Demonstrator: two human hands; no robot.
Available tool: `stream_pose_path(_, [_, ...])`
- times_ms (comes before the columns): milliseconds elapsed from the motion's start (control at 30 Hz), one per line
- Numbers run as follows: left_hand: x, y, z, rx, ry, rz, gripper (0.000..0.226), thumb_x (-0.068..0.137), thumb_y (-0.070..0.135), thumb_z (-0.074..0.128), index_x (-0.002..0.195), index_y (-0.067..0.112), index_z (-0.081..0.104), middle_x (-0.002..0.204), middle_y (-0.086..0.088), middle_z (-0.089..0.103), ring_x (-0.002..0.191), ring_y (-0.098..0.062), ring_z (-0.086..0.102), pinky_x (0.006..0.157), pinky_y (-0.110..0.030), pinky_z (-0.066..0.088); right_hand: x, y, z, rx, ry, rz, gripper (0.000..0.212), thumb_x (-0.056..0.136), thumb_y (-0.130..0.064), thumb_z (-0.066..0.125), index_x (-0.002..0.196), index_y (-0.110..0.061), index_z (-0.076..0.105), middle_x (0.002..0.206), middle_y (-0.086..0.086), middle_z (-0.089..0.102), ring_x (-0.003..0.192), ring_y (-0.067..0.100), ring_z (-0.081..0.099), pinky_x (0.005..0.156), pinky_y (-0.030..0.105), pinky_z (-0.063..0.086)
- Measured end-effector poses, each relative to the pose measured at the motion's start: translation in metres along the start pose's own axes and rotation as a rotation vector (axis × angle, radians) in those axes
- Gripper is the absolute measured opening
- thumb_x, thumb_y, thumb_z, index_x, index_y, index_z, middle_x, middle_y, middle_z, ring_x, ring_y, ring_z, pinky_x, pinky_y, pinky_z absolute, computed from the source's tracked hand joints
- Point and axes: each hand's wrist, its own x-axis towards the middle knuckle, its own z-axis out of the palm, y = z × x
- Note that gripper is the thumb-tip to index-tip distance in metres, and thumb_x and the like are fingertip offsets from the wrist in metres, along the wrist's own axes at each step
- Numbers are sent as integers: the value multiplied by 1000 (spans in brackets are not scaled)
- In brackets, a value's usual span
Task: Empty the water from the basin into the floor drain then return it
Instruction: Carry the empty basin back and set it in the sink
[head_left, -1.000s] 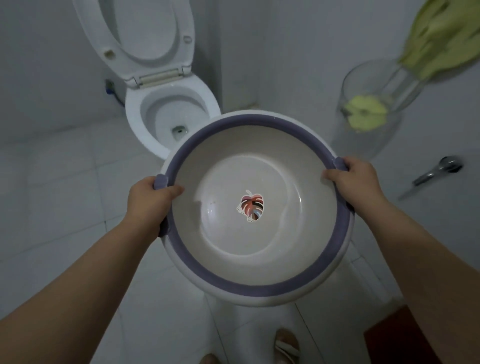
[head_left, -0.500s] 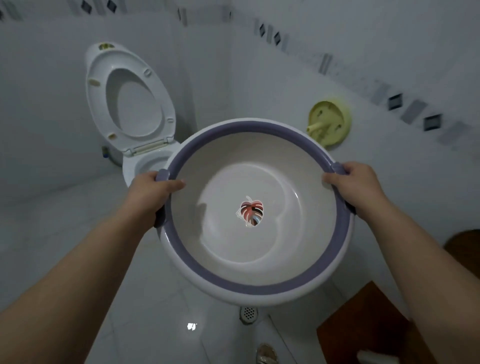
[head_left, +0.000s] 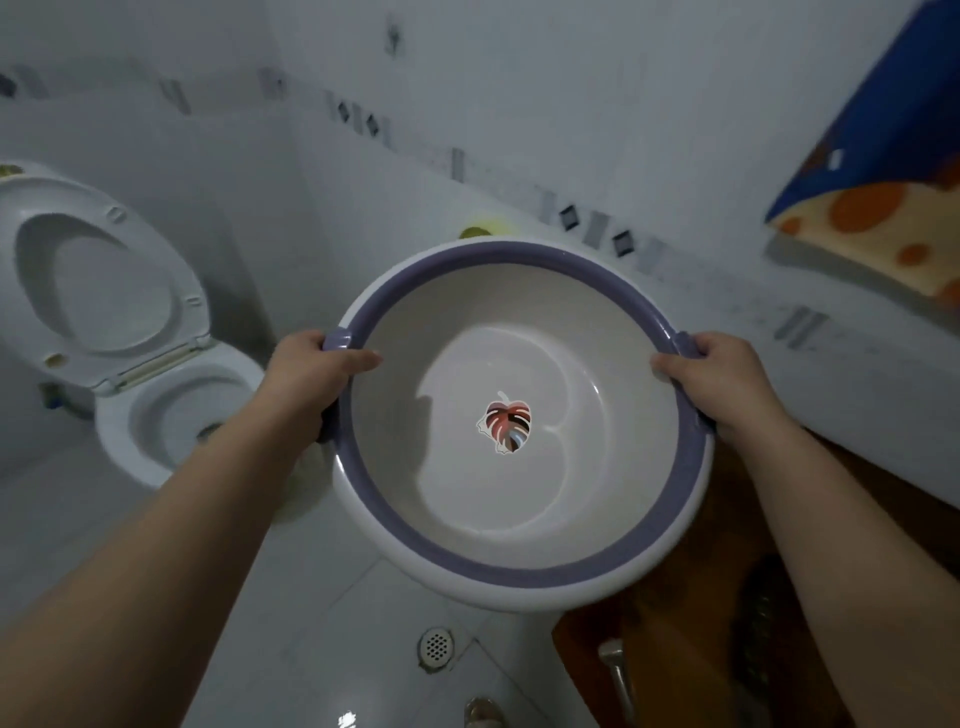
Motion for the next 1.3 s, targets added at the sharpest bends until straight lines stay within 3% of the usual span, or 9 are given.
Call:
stream_pose_path(167, [-3, 23, 48, 13, -164, 47, 15, 73, 15, 72, 69, 15, 58, 66, -8, 60, 58, -21, 57, 55, -28, 46, -20, 23, -53, 26, 132, 95, 28, 78, -9, 66, 89, 15, 58, 76, 13, 56, 68, 21, 54, 63, 30, 41])
stream_pose_path(267, [-10, 34, 75, 35, -284, 96, 12, 72, 16, 72, 74, 12, 61, 77, -14, 64, 69, -29, 61, 71, -40, 52, -48, 37, -84, 34, 217, 161, 16, 80, -11, 65, 83, 4, 61, 76, 13, 57, 62, 21, 54, 54, 27, 41])
stream_pose_path(367, [-22, 42, 104, 50, -398, 134, 15, 72, 14, 72, 81, 7, 63, 83, -17, 65, 73, -31, 62, 75, -45, 52, -80, 53, -111, 46, 296, 212, 12, 81, -14, 65, 83, -2, 62, 76, 13, 54, 65, 21, 53, 56, 28, 40])
stream_pose_path(567, [-63, 55, 162, 105, -605, 205, 13, 75, 14, 71, 71, 11, 58, 65, -9, 59, 55, -21, 55, 48, -26, 41, -147, 84, -163, 18, 492, 362, 25, 83, -13, 64, 66, -9, 47, 63, 10, 44, 56, 20, 46, 43, 21, 36])
stream_pose_path(633, [-81, 57, 178, 117, -676, 221, 14, 75, 15, 71, 72, 9, 59, 65, -9, 59, 55, -22, 55, 48, -26, 39, -172, 92, -177, 10, 568, 388, 25, 83, -12, 65, 68, 2, 51, 67, 18, 48, 61, 23, 49, 46, 19, 38])
stream_pose_path(700, [-95, 58, 190, 128, -724, 230, 16, 76, 15, 70, 69, 10, 57, 65, -10, 59, 56, -22, 55, 48, -26, 40, -192, 98, -186, 10, 610, 428, 29, 83, -15, 65, 70, 7, 51, 70, 20, 50, 63, 26, 51, 55, 28, 39])
stream_pose_path(800, [-117, 55, 206, 147, -800, 235, 15, 76, 15, 70, 72, 8, 58, 66, -11, 59, 56, -25, 55, 51, -28, 42, -221, 107, -198, -18, 680, 478, 38, 82, -15, 64, 57, -12, 36, 58, 7, 38, 54, 20, 43, 52, 28, 34])
stream_pose_path(1067, [-164, 49, 250, 160, -920, 246, 17, 76, 16, 70, 81, 4, 59, 68, -10, 59, 60, -25, 56, 50, -27, 40, -273, 134, -223, -37, 771, 586, 32, 85, -22, 59, 63, -10, 39, 57, 4, 37, 55, 17, 42, 52, 27, 34])
stream_pose_path(1300, [-188, 42, 281, 137, -856, 318, 19, 74, 24, 72, 72, 15, 55, 73, -6, 61, 69, -25, 58, 58, -30, 44, -276, 173, -243, 45, 746, 623, 33, 87, -22, 57, 60, -16, 38, 62, 2, 37, 60, 13, 41, 58, 27, 34])
